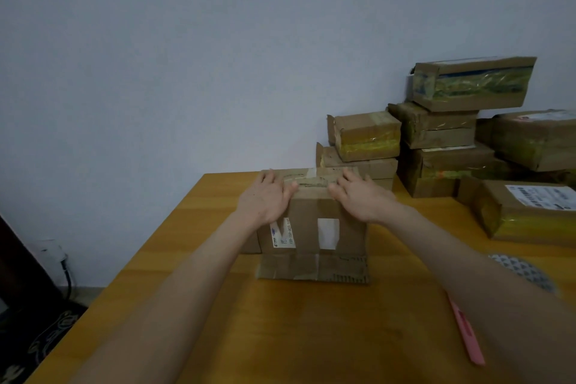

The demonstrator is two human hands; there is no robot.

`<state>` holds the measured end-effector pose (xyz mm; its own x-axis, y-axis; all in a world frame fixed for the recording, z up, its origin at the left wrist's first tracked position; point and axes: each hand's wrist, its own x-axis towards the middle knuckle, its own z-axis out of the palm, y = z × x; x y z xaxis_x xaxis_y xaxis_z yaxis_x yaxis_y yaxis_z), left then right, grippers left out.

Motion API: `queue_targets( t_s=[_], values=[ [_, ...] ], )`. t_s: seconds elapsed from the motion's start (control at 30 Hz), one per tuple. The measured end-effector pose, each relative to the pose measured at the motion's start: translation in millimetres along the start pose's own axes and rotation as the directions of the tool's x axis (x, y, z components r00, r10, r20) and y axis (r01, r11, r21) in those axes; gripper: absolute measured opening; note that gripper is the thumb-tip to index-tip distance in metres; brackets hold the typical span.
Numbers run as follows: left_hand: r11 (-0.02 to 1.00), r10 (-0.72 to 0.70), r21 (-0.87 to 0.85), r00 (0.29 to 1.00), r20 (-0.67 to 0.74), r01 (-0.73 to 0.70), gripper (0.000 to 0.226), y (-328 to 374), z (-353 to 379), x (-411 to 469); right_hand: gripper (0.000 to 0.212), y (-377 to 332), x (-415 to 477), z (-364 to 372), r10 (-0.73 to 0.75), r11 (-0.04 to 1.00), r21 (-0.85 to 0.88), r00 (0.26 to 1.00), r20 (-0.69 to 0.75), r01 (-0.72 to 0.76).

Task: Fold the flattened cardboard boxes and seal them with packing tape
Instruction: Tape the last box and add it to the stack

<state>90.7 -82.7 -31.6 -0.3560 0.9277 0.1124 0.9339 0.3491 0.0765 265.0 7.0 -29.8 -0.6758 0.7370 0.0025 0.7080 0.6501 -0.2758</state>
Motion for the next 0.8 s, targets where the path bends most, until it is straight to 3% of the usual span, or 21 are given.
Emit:
queue_targets(
  t_s=[0.1, 0.23, 0.4, 0.57, 0.67, 0.8],
  values=[
    [0.975, -0.184, -0.123, 0.982, 0.035, 0.186, 0.075, -1.6, -2.6, 5.5, 0.064, 4.1, 6.7, 0.1, 0.111, 0.977, 0.183, 0.994, -0.012, -0.107],
    [0.92, -0.249, -0.293, 0.966, 0.072, 0.26, 0.065, -5.8, -10.8, 11.7, 0.085, 6.3, 19.7, -0.4, 0.301, 0.865, 0.412, 0.953, 0.036, -0.288],
    [0.853, -0.317, -0.353, 0.919, 0.234, 0.384, 0.076, -4.7, -18.2, 27.2, 0.066, 6.6, 28.8, -2.6, 0.361, 0.863, 0.368, 0.932, 0.032, -0.346],
    [0.868, -0.343, -0.326, 0.927, 0.152, 0.374, 0.06, -17.5, -8.5, 33.2, 0.041, 12.1, 33.5, 1.3, 0.405, 0.829, 0.419, 0.914, 0.006, -0.369],
    [0.806, -0.356, -0.446, 0.921, 0.159, 0.388, 0.053, -21.0, -7.2, 29.6, 0.046, 12.5, 25.9, -0.6, 0.422, 0.763, 0.522, 0.906, 0.047, -0.382],
    [0.746, -0.314, -0.568, 0.936, 0.16, 0.348, 0.08, -16.5, -4.2, 17.4, 0.063, 12.5, 17.5, -0.4, 0.362, 0.835, 0.438, 0.932, 0.02, -0.334]
  ],
)
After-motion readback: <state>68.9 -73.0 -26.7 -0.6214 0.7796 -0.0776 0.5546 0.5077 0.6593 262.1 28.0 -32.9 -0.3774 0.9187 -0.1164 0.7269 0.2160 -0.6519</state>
